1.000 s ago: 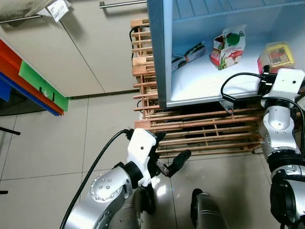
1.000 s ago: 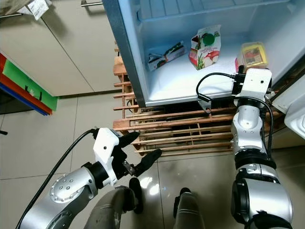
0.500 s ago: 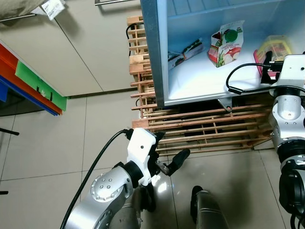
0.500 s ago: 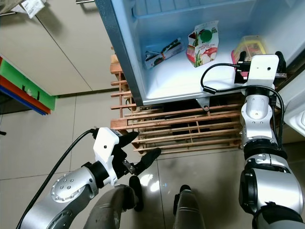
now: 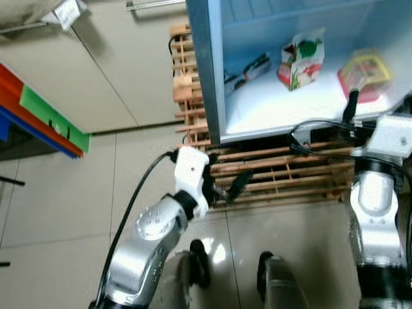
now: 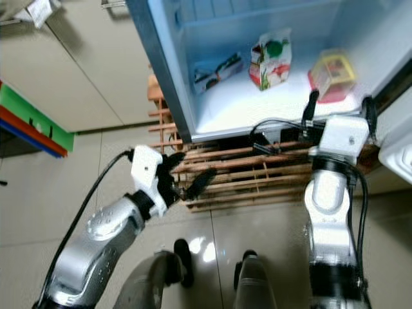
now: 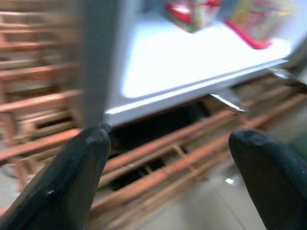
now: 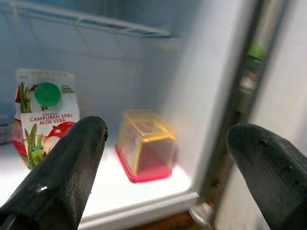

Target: Restocking fridge

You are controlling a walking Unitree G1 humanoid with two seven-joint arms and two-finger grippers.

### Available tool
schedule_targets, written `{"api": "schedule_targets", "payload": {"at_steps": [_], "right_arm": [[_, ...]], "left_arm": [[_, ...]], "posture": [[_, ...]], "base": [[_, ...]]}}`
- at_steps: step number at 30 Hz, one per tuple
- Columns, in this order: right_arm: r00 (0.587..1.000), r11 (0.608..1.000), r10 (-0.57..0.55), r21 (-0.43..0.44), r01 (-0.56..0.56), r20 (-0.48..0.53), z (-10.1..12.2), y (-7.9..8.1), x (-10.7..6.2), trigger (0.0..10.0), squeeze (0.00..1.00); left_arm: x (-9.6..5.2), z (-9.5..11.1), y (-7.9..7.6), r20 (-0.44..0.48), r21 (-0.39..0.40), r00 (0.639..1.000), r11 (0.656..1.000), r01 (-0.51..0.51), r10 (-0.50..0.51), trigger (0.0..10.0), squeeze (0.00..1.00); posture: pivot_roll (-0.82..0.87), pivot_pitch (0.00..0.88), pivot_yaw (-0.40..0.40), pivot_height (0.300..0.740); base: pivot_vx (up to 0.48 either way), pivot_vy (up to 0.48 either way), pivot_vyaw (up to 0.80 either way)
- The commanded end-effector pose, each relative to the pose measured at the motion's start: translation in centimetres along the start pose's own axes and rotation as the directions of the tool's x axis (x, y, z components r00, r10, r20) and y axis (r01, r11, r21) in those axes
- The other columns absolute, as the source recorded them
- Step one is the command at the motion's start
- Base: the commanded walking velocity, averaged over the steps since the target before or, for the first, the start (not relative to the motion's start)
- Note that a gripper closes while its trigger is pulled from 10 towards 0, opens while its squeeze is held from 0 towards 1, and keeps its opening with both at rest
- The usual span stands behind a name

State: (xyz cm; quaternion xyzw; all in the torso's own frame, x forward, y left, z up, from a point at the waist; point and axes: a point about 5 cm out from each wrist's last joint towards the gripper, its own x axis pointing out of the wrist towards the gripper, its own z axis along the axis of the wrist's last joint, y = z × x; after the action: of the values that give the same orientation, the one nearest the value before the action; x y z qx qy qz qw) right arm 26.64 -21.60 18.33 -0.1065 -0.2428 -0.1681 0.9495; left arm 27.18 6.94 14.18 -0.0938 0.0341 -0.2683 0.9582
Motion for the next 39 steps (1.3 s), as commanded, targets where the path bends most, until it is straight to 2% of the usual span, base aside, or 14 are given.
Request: {"api": "schedule_targets", "payload": {"at_steps": [1,3,6,8,9,10,11,12,14,18,20,27,33,39], "right_arm": [[1.0,1.0,0.01,0.024,-0.01,-0.013,0.5,0.4,-0.8,10.0,0.0],[0.997,0.998,0.058,0.028,-0.057,-0.045,0.0,1.0,-2.3,10.0,0.0],[0.995,0.997,0.074,0.022,-0.072,-0.068,-0.3,1.1,-3.1,10.0,0.0],[0.99,0.998,0.052,-0.014,-0.054,-0.128,-1.5,0.3,-4.6,10.0,0.0],[0.98,1.0,0.01,0.002,-0.01,-0.2,-2.7,-0.8,-5.3,10.0,0.0],[0.98,1.0,0.01,0.002,-0.01,-0.2,-2.7,-0.8,-5.3,10.0,0.0],[0.95,0.999,-0.015,0.035,0.028,-0.313,-4.4,-2.0,-6.4,10.0,0.0],[0.932,0.998,0.014,0.061,0.008,-0.362,-5.2,-2.1,-7.1,10.0,0.0],[0.915,0.996,0.057,0.086,-0.025,-0.399,-5.9,-1.9,-7.6,10.0,0.0],[0.904,0.993,0.096,0.107,-0.056,-0.418,-6.6,-1.3,-7.2,10.0,0.0],[0.903,0.986,0.15,0.127,-0.107,-0.403,-7.1,0.0,-5.9,10.0,0.0],[0.913,0.975,0.203,0.16,-0.155,-0.354,-7.0,2.0,-3.3,10.0,0.0],[0.904,0.976,0.199,0.157,-0.149,-0.378,-7.7,1.9,-3.9,10.0,0.0],[0.897,0.98,0.187,0.137,-0.143,-0.401,-8.1,1.2,-4.4,10.0,0.0]], "left_arm": [[0.1,-0.3,1.0,0.003,0.034,0.998,0.997,-0.065,0.065,10.0,0.0],[0.7,0.1,1.6,0.022,0.071,0.997,0.994,-0.082,0.08,10.0,0.0],[0.9,0.2,2.0,0.025,0.074,0.996,0.993,-0.089,0.088,10.0,0.0],[-0.1,0.5,3.3,0.021,0.113,0.992,0.986,-0.123,0.121,10.0,0.0],[-1.0,0.7,4.2,0.028,0.116,0.985,0.978,-0.172,0.17,10.0,0.0],[-1.0,0.7,4.2,0.028,0.116,0.985,0.978,-0.172,0.17,10.0,0.0],[-2.3,1.3,5.8,0.077,0.108,0.957,0.952,-0.286,0.279,10.0,0.0],[-3.1,1.8,6.2,0.123,0.121,0.936,0.931,-0.343,0.329,10.0,0.0],[-3.6,2.2,6.5,0.17,0.137,0.915,0.911,-0.39,0.366,10.0,0.0],[-3.1,1.8,6.5,0.171,0.135,0.908,0.904,-0.406,0.382,10.0,0.0],[-1.5,1.6,6.8,0.172,0.141,0.907,0.902,-0.409,0.385,10.0,0.0],[0.6,1.5,6.8,0.164,0.16,0.913,0.903,-0.399,0.374,10.0,0.0],[1.8,1.1,7.0,0.16,0.158,0.911,0.901,-0.404,0.38,10.0,0.0],[1.9,0.4,6.9,0.132,0.133,0.918,0.911,-0.391,0.374,10.0,0.0]], "posture": [[-0.22,0.166,0.11,0.74],[-0.22,0.144,0.105,0.74],[-0.23,0.119,0.097,0.74],[-0.24,0.091,0.096,0.74],[-0.24,0.074,0.092,0.74],[-0.24,0.074,0.092,0.74],[-0.22,0.053,0.082,0.74],[-0.21,0.046,0.073,0.74],[-0.21,0.045,0.07,0.74],[-0.17,0.03,0.05,0.74],[-0.16,0.006,0.051,0.74],[-0.17,0.0,0.065,0.74],[-0.2,0.0,0.073,0.74],[-0.21,0.0,0.077,0.74]], "base": [[0.0,0.0,0.0],[0.0,0.0,0.0],[0.0,0.0,0.0],[0.0,0.0,0.0],[0.0,0.0,0.0],[0.0,0.0,0.0],[0.0,0.0,0.0],[0.0,0.0,0.0],[0.0,0.0,0.0],[0.0,0.0,0.0],[0.0,0.0,0.0],[0.0,0.0,0.0],[-0.082,0.0,0.0],[0.0,0.0,0.0]]}}
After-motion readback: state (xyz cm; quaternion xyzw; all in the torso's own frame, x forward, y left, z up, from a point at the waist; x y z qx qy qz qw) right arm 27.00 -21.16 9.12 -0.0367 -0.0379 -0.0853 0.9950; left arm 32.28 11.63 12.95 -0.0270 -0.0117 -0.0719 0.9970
